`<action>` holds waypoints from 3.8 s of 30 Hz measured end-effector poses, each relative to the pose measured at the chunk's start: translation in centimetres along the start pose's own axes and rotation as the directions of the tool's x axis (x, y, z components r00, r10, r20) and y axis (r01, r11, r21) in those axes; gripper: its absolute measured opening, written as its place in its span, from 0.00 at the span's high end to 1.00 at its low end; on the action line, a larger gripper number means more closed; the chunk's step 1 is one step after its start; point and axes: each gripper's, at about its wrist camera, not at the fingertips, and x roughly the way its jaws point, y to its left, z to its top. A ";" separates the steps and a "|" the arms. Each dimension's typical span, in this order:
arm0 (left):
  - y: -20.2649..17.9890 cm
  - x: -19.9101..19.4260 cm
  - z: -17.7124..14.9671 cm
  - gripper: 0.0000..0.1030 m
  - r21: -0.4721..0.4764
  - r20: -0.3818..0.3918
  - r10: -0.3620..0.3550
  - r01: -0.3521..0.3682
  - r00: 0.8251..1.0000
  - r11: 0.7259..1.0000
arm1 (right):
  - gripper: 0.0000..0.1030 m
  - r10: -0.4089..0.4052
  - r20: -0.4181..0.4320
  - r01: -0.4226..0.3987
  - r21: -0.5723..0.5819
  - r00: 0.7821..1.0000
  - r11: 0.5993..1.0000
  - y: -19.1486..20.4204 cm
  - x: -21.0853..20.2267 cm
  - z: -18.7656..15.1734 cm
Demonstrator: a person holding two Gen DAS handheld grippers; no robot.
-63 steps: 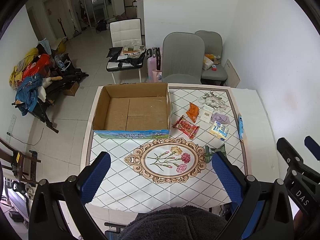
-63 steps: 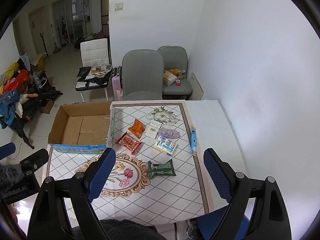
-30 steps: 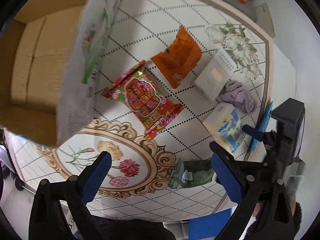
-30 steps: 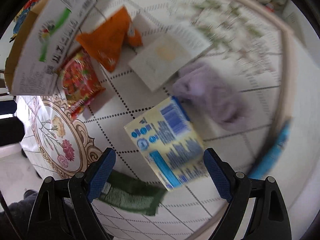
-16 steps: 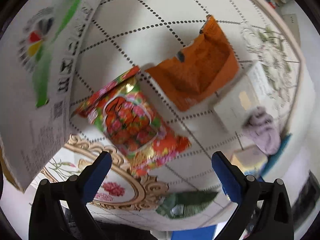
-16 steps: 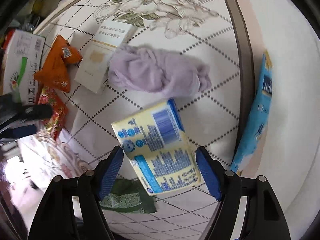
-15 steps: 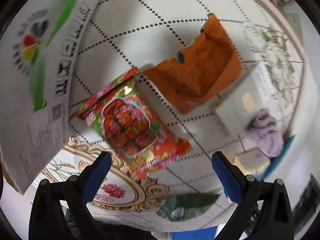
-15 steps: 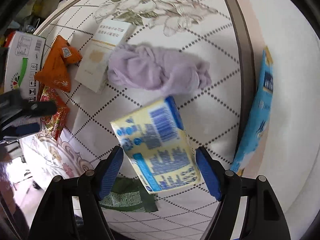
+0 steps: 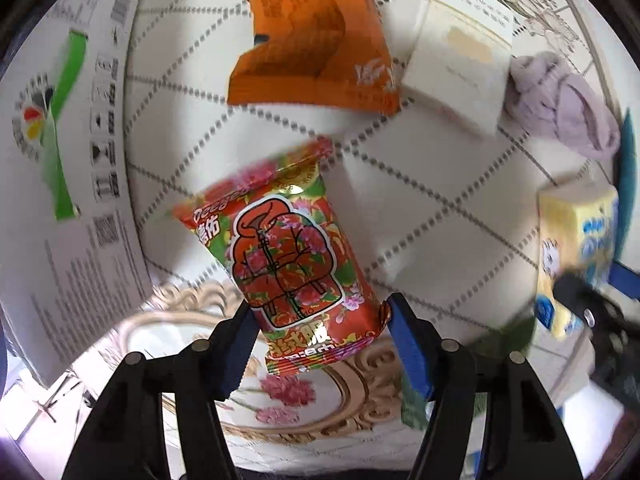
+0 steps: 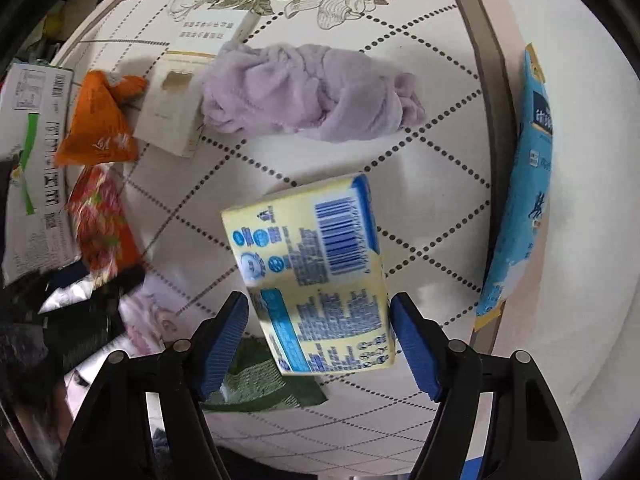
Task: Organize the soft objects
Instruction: 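Grasp the red-green snack bag with left tool while right tool grasps yellow carton, then carry both items into the cardboard box and open both tools, then grasp the orange snack bag with left tool while right tool grasps blue tube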
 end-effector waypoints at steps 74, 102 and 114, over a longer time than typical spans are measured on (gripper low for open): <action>31.3 -16.4 4.4 0.57 -0.089 0.283 -0.219 0.253 0.934 0.963 | 0.36 0.208 0.202 -0.162 -0.225 0.957 0.961 36.4 -11.2 1.2; 34.5 -15.2 1.5 0.05 -0.124 0.321 -0.079 0.125 0.944 0.984 | 0.06 0.046 0.252 -0.009 -0.144 0.967 0.990 38.5 -8.4 0.8; 33.8 -18.7 -7.4 0.05 -0.145 0.435 -0.001 0.071 0.900 0.987 | 0.05 0.052 0.343 0.014 -0.187 0.938 0.982 38.4 -12.3 -7.2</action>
